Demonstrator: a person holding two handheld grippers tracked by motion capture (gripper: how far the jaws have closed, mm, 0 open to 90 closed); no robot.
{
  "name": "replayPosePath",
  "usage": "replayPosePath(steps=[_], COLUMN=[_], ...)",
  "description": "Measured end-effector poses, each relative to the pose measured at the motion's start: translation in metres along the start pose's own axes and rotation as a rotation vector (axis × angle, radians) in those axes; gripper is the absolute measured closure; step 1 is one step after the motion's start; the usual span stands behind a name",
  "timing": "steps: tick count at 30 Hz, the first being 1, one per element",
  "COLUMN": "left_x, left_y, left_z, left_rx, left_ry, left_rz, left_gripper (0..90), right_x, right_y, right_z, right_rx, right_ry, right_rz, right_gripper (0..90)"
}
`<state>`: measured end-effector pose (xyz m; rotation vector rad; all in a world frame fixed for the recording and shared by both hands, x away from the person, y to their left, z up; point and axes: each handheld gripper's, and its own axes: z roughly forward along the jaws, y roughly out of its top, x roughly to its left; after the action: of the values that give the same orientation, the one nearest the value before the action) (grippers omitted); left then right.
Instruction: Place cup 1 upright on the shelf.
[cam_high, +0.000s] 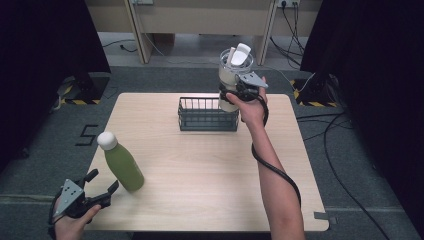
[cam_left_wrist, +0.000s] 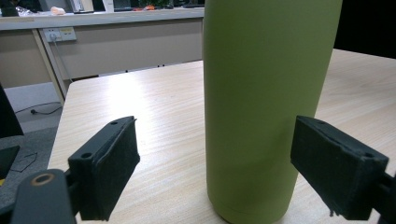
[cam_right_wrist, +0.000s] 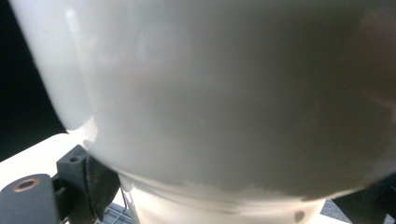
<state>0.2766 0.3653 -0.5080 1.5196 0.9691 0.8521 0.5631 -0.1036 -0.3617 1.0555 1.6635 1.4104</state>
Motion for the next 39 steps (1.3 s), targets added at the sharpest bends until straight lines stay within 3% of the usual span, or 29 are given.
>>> replayPosePath(steps=[17, 39], left_x=[-0.001, -0.001], left_y=[0.0, 0.0], left_z=[0.0, 0.0], left_rx=[-0.002, -0.004], left_ry=[-0.005, -0.004], left_rz=[0.003, 0.002], left_gripper=[14.2, 14.2], right_x=[0.005, 0.001], right_y=[-0.012, -0.019], right_z=[0.024, 0.034], right_rx=[0.04, 0.055], right_ry=[-0.002, -0.019], right_rz=[0.016, 0.024], right_gripper=[10.3, 10.3])
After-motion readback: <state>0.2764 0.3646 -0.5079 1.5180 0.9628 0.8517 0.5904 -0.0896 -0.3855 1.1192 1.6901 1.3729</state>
